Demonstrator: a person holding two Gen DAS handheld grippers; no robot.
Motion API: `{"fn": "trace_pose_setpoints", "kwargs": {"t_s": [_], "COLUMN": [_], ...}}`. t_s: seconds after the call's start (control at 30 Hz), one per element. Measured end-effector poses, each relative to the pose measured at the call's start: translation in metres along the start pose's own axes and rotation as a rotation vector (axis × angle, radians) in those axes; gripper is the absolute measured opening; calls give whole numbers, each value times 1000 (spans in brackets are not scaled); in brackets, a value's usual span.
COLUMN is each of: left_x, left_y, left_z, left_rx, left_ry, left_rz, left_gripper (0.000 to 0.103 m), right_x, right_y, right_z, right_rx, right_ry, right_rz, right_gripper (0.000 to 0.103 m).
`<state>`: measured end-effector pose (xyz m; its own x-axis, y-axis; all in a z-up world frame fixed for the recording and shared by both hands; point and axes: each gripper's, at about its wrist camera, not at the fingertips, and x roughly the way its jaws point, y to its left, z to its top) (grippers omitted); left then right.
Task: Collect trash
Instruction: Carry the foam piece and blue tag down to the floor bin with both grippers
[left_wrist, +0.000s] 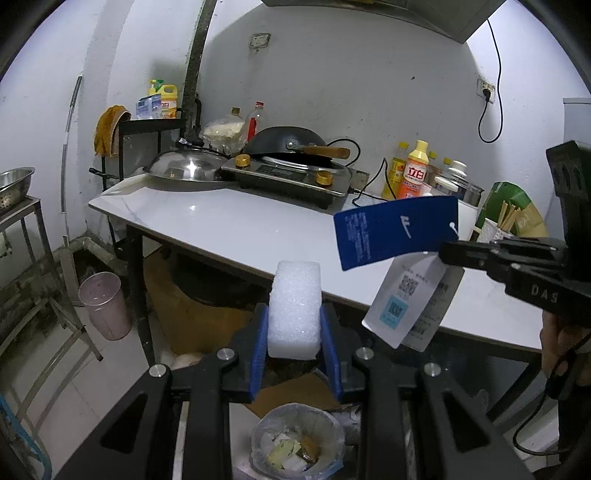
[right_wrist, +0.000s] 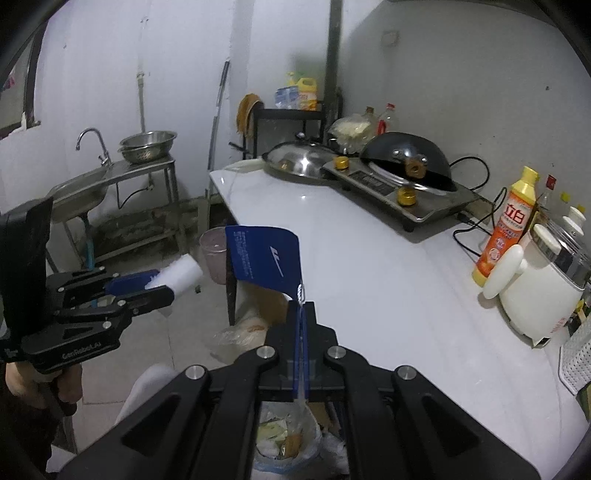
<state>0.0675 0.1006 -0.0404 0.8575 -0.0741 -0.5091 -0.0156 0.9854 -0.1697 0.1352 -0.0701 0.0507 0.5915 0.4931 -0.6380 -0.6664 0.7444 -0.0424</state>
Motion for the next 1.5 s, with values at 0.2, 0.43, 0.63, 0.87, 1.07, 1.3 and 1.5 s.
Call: {"fn": "trace_pose_setpoints", "kwargs": {"t_s": [0.2, 0.43, 0.63, 0.87, 1.07, 1.3, 1.5], "left_x": [0, 13, 34, 63, 92, 119, 143], "left_y": [9, 12, 12, 18, 23, 25, 25], "left_z": [-22, -56, -86, -113, -131, -150, -168], "left_rx": [-23, -41, -56, -78, -104, -121, -123], "left_ry": [26, 83, 142, 207, 268, 339, 406], "left_rz": [16, 13, 3, -5, -19, -21, -13], "left_gripper": [27, 27, 27, 27, 27, 27, 27], "right_x": [10, 32, 62, 106, 146, 197, 227], "right_y": [16, 29, 36, 36, 32, 31, 27], "right_z": [-16, -49, -85, -121, -145, -174, -202], "right_rx": [-16, -14, -6, -2, 8, 28, 57], "right_ry": [27, 88, 159, 256, 332, 425, 488], "right_rz": [27, 60, 82, 84, 83, 98, 120], "right_gripper": [1, 1, 1, 1, 1, 1, 1]}}
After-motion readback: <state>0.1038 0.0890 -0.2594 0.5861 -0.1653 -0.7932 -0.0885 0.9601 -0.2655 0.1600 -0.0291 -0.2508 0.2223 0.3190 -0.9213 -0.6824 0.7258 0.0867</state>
